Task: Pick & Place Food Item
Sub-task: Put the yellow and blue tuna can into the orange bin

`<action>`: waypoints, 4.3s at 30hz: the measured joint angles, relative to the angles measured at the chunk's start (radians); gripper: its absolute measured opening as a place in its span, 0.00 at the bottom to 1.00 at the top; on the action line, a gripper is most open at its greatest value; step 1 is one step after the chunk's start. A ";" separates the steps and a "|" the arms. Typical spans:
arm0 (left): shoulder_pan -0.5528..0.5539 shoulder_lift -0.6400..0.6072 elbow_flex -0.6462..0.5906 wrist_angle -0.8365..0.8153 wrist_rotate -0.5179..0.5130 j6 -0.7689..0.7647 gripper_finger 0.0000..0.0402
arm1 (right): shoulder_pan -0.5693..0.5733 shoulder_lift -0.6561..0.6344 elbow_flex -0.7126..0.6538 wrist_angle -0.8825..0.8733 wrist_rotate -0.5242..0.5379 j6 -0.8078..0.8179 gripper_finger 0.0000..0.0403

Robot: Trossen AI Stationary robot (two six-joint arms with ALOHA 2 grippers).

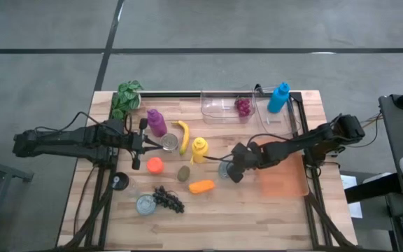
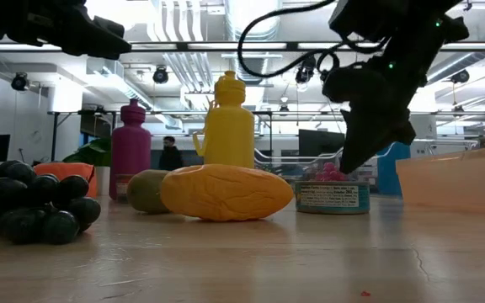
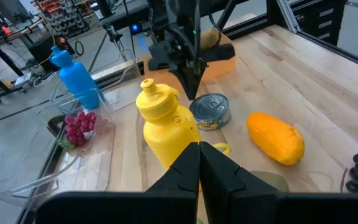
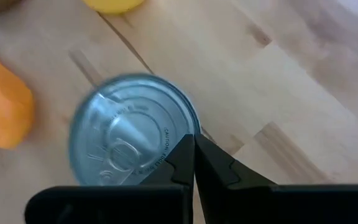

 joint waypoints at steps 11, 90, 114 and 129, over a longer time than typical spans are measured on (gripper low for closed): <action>0.000 0.000 0.000 -0.009 0.000 -0.002 0.03 | 0.000 0.015 0.006 -0.008 -0.018 -0.007 0.02; 0.000 0.000 0.000 -0.014 0.002 -0.009 0.03 | 0.000 0.019 -0.015 -0.077 0.051 0.156 0.02; 0.000 0.000 0.000 -0.014 0.002 -0.008 0.03 | 0.000 0.018 -0.049 -0.073 0.047 0.215 0.02; 0.000 0.000 0.000 -0.014 0.002 -0.010 0.03 | -0.002 0.017 -0.051 -0.096 0.017 0.281 0.02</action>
